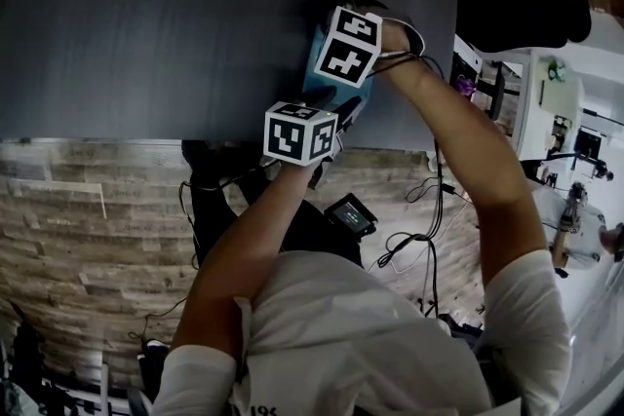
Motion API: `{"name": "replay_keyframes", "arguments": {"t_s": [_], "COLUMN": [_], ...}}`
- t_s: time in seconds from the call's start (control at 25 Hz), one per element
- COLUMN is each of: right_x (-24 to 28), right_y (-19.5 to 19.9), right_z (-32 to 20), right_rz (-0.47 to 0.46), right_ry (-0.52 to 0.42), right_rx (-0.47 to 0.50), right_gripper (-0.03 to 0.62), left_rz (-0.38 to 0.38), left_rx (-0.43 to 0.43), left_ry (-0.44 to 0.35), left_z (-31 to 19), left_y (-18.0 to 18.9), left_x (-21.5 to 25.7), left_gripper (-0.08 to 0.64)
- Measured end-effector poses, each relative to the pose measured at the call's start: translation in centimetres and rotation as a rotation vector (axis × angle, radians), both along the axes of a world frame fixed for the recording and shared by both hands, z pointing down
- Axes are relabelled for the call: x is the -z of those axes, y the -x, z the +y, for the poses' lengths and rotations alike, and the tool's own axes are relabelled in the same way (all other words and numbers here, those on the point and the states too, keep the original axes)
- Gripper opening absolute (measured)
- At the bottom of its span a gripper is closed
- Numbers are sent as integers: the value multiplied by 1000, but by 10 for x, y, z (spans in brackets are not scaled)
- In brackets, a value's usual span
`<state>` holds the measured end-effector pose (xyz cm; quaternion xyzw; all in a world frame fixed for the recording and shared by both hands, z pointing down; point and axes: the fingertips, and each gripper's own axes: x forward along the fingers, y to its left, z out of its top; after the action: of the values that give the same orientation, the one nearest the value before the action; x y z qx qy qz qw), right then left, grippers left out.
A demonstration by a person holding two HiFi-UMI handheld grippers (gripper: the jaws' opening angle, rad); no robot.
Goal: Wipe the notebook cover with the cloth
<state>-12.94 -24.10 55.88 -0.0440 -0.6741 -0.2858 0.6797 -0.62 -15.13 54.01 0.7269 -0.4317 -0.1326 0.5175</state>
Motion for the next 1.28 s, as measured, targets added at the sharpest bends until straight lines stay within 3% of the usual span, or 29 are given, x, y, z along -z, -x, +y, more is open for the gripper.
{"name": "replay_keyframes", "arguments": {"t_s": [0.44, 0.64, 1.08, 1.28], "right_x": [1, 3, 3, 4], "right_y": [-17, -26, -29, -35], "right_z": [38, 48, 65, 76], "right_rz": [-5, 3, -1, 1], "right_ry": [107, 141, 167, 182], "right_rx": [-19, -16, -22, -26], "right_gripper": [101, 101, 101, 101], "left_rz": [-21, -71, -51, -37], "left_rx": [-16, -47, -74, -23], "left_ry": [3, -17, -88, -93], "left_z": [-3, -1, 40, 58], "left_y": [-4, -7, 7, 26], "left_x": [0, 4, 19, 20], "left_gripper": [221, 239, 238, 234]}}
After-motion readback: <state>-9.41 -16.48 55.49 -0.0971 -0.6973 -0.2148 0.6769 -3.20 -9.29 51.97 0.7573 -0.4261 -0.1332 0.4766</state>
